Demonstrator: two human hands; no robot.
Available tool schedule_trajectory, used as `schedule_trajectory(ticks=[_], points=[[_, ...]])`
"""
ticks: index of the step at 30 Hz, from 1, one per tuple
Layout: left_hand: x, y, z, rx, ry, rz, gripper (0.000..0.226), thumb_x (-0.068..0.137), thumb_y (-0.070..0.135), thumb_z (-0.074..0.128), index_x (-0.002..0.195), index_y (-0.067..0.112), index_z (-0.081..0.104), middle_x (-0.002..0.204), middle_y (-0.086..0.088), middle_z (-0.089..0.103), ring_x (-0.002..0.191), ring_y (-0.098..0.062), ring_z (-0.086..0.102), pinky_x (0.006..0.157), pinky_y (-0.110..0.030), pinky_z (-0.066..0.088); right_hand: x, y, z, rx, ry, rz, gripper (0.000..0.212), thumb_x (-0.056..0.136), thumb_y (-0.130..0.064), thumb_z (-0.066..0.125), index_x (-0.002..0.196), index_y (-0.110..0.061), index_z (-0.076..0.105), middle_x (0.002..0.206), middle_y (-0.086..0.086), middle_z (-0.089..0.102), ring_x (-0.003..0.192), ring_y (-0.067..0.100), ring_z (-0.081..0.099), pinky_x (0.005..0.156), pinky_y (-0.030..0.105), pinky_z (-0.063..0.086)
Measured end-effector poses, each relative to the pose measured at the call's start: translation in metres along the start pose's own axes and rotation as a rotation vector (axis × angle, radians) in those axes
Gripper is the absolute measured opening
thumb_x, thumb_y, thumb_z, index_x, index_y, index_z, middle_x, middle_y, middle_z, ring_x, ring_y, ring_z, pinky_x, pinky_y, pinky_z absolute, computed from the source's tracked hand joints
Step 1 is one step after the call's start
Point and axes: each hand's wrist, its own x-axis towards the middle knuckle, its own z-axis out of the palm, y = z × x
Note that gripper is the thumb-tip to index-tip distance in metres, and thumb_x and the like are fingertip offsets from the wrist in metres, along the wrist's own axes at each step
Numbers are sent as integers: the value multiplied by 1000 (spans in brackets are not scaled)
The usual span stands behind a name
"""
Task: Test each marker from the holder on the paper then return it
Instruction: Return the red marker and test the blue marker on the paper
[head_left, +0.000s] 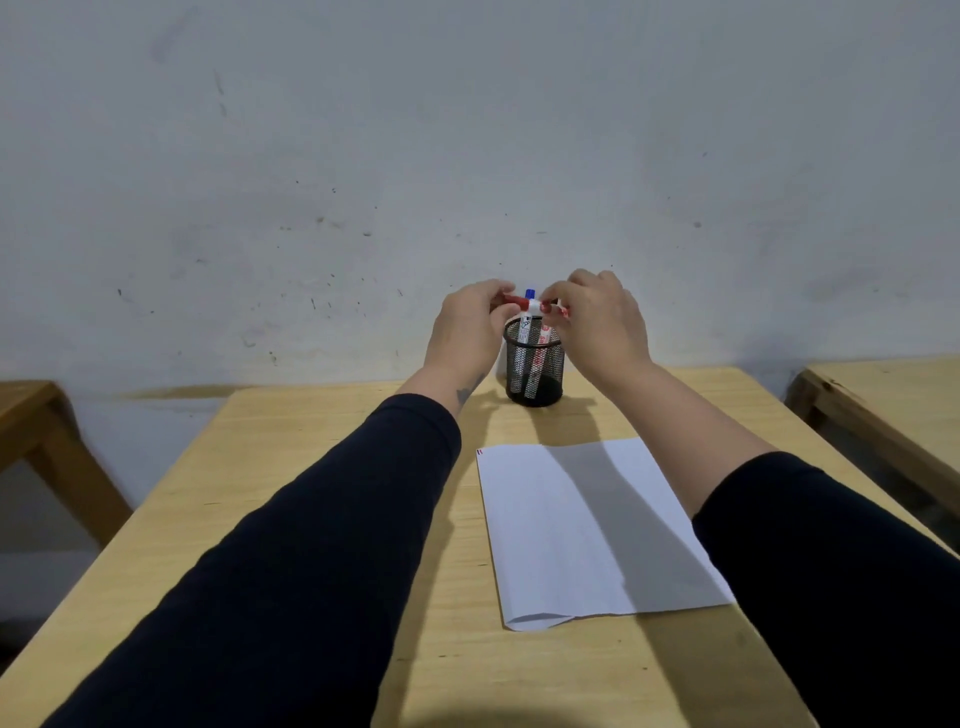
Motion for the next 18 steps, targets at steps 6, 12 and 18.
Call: schedule_trajectory(ticks=[6,12,18], points=[[16,-24,24,81,-66,-125,64,87,23,67,142,7,38,139,-10,52,129,-23,48,108,-38,39,39,14,2,383,142,261,17,90,-21,60,106,-14,63,93,7,66,80,22,62,66,28,47],[20,-52,60,53,-135,-277,84,74,36,79,140,6,37,142,-10,46,132,-25,43,104,-32,36,58,24,35,601,98,549,17,88,-20,60,101,-10,64,75,-3,58,70,12,57,67,19,48],[23,-68,83,-16,-85,-231,65,61,40,83,114,18,51,112,-1,62,105,-19,58,91,-42,51,41,36,79,517,-35,682,20,81,-17,60,99,-10,67,93,4,67,77,16,60,69,25,45]])
